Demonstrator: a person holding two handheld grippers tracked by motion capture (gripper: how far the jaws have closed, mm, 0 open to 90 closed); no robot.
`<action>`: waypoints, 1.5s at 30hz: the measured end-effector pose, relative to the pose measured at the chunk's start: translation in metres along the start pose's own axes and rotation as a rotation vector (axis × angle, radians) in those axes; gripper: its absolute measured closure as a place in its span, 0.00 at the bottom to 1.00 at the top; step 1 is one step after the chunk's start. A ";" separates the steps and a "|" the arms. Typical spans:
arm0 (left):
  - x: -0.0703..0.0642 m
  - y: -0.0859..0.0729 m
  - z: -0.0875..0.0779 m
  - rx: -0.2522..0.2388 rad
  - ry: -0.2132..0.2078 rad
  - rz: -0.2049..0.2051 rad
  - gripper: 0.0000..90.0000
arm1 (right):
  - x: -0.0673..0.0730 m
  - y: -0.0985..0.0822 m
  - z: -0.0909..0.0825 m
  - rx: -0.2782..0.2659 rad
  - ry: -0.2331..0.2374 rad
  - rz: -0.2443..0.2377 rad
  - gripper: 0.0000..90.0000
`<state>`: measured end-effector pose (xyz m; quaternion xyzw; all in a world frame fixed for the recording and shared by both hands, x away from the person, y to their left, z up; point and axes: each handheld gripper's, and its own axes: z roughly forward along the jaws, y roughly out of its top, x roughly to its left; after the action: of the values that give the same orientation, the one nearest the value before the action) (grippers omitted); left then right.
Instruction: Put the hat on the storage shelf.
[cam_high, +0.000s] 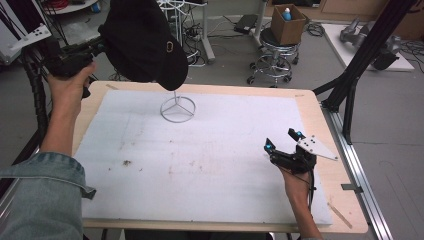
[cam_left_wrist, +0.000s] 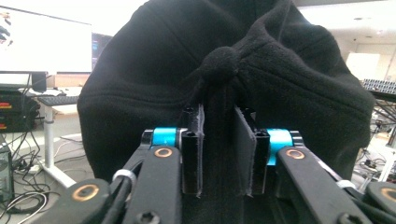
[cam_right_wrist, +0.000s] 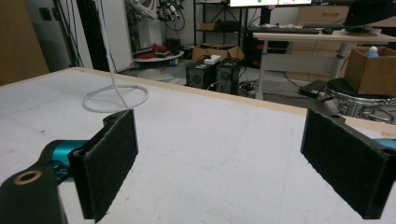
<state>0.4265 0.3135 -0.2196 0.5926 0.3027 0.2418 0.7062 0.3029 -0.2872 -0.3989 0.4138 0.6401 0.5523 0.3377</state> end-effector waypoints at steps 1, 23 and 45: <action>0.000 -0.001 -0.001 -0.002 -0.001 0.002 0.79 | 0.000 0.000 0.000 0.002 0.001 0.002 0.11; -0.017 -0.006 -0.030 0.006 0.056 0.026 0.47 | -0.001 0.000 -0.001 -0.001 -0.002 0.007 0.11; -0.074 -0.088 -0.071 0.106 0.207 0.153 0.31 | 0.002 0.001 0.005 0.005 0.010 0.004 0.11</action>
<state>0.3225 0.2942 -0.3039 0.6223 0.3402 0.3385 0.6184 0.3063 -0.2836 -0.3990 0.4131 0.6424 0.5533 0.3324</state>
